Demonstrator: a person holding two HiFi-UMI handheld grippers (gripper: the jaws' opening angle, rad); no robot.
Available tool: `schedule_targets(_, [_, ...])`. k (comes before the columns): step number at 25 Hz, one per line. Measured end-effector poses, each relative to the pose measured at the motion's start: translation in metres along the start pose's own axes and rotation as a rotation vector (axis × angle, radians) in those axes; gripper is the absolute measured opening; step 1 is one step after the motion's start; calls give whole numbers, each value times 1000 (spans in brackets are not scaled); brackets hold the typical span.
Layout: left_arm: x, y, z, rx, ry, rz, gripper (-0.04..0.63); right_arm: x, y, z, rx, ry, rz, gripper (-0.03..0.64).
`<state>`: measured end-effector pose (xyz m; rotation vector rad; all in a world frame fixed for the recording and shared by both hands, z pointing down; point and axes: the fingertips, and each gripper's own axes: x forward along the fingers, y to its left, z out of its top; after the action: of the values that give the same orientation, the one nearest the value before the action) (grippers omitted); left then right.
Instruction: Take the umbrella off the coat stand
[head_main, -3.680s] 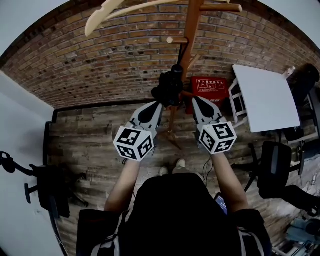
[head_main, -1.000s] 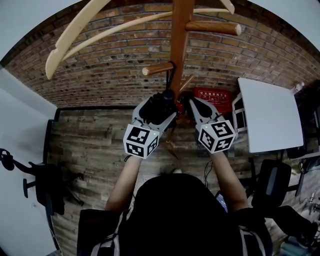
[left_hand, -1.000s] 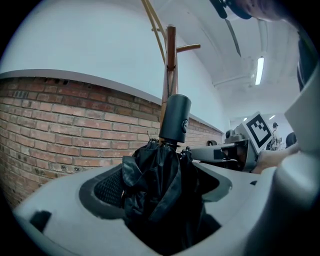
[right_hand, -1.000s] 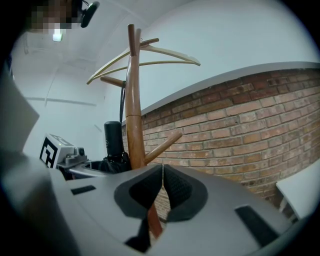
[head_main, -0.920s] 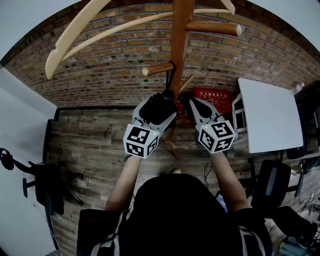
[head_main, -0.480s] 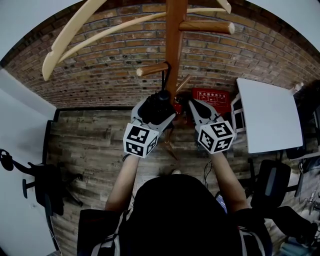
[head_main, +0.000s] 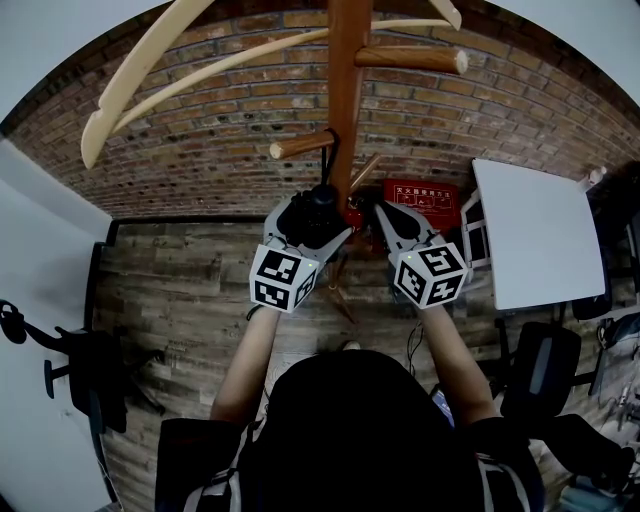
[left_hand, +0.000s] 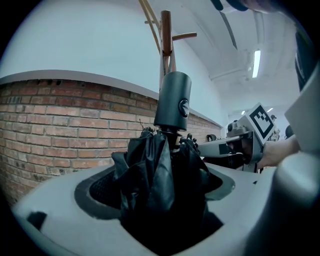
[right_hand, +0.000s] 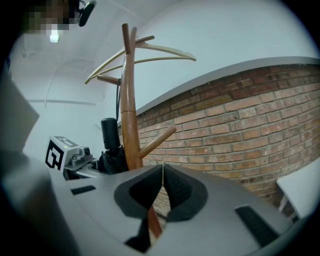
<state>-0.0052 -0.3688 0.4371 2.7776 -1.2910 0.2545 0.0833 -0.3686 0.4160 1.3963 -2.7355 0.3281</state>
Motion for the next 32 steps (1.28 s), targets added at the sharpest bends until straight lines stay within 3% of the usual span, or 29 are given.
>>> schedule_targets(9, [-1, 6, 1, 2, -5, -10, 439, 7, 2, -2, 9, 6, 4, 31])
schedule_targets(13, [-4, 8, 3, 7, -12, 0, 366, 9, 4, -4, 11, 12, 5, 31])
schedule_targets(19, [-6, 8, 4, 25, -15, 3, 323, 11, 7, -4, 17, 12, 5, 31])
schedule_targets(32, [-15, 5, 4, 37, 12, 8, 287, 10, 16, -2, 14, 6, 11, 31])
